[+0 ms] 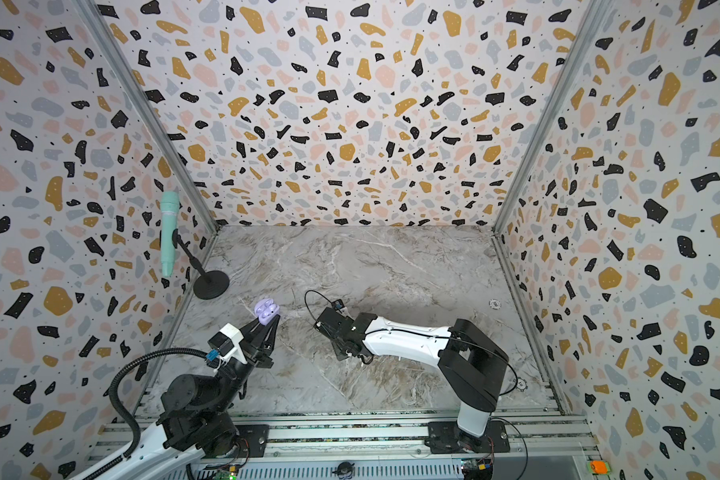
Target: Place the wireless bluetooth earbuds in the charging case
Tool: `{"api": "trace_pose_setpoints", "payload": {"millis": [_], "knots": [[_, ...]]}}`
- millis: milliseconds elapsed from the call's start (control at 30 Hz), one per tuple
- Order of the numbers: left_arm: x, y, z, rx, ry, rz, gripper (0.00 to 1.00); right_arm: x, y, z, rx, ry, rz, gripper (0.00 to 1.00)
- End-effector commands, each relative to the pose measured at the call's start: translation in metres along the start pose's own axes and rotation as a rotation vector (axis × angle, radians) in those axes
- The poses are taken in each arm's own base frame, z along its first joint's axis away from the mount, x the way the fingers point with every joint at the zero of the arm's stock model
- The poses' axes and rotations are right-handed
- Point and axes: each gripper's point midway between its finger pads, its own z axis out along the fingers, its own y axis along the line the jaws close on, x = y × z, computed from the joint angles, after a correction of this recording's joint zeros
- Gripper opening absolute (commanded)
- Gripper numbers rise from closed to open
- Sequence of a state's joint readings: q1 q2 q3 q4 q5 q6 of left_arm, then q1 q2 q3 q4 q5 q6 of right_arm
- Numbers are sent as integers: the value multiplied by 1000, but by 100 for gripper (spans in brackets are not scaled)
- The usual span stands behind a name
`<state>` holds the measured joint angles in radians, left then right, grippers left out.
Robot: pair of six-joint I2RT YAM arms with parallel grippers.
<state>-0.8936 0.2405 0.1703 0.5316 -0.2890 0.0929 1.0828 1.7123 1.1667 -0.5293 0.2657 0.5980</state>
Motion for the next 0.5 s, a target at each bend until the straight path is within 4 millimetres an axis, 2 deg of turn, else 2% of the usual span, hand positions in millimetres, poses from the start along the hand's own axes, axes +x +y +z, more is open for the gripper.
{"api": "trace_pose_setpoints", "payload": {"millis": [0,200,467], "knots": [[-8,0,-2,1,-38,-10,0,-3,2,-6,-58,-22,-55,26],[-7,0,-1,1,-35,-10,0,8,8,7,-107,33,-83,26],[-7,0,-1,-1,-36,-8,0,11,11,17,-112,48,-78,26]]}}
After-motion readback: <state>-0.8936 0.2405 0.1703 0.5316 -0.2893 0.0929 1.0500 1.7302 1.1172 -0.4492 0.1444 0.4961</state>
